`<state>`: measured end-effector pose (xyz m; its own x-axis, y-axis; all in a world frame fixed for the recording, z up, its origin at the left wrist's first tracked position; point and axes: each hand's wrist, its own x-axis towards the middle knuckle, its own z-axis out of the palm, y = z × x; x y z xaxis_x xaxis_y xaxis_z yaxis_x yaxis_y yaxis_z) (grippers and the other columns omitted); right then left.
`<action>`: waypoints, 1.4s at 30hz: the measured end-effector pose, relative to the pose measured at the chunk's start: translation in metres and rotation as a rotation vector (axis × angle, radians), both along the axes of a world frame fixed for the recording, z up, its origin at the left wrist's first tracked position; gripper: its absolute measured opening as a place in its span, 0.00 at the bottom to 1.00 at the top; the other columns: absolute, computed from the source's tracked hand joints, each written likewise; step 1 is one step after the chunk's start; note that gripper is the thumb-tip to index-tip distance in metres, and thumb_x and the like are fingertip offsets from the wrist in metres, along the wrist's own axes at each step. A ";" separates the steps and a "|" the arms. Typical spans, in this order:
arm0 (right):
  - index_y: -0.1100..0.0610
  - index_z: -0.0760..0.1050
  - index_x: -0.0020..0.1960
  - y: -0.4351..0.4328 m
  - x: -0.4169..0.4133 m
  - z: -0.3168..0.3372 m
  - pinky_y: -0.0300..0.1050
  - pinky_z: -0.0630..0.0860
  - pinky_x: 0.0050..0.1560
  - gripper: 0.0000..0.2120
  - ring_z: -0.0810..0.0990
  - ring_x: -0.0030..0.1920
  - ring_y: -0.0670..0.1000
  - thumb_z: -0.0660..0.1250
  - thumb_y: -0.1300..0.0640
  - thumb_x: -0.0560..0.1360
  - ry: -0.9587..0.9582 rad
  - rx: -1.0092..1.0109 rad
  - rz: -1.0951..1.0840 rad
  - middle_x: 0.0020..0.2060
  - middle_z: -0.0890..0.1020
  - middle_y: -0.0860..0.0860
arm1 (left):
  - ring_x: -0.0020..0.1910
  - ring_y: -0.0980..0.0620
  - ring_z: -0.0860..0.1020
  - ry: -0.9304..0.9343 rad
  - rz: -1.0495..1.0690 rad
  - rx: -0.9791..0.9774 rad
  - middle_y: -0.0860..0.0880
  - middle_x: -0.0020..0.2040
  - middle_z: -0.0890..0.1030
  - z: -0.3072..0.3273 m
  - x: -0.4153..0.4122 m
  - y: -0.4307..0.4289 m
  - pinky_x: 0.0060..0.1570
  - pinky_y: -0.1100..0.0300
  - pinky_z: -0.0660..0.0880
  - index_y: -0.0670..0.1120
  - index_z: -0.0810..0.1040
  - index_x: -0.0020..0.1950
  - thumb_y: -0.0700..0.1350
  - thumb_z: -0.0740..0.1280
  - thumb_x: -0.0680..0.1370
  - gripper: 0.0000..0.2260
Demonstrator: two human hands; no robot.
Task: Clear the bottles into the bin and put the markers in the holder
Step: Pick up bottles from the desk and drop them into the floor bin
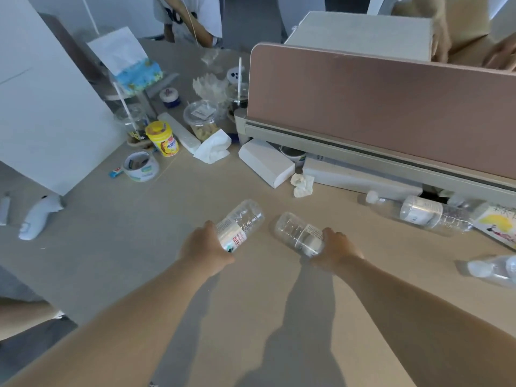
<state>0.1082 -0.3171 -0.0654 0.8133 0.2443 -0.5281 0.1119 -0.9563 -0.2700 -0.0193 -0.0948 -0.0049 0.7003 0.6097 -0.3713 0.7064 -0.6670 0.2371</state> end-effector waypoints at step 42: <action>0.66 0.64 0.64 -0.571 -0.826 -0.006 0.51 0.72 0.56 0.34 0.73 0.61 0.63 0.71 0.46 0.69 -0.005 0.049 -2.252 0.60 0.73 0.63 | 0.60 0.41 0.74 0.428 -1.483 -0.319 0.41 0.64 0.71 -0.067 -0.448 -0.770 0.55 0.49 0.77 0.42 0.61 0.70 0.49 0.72 0.68 0.35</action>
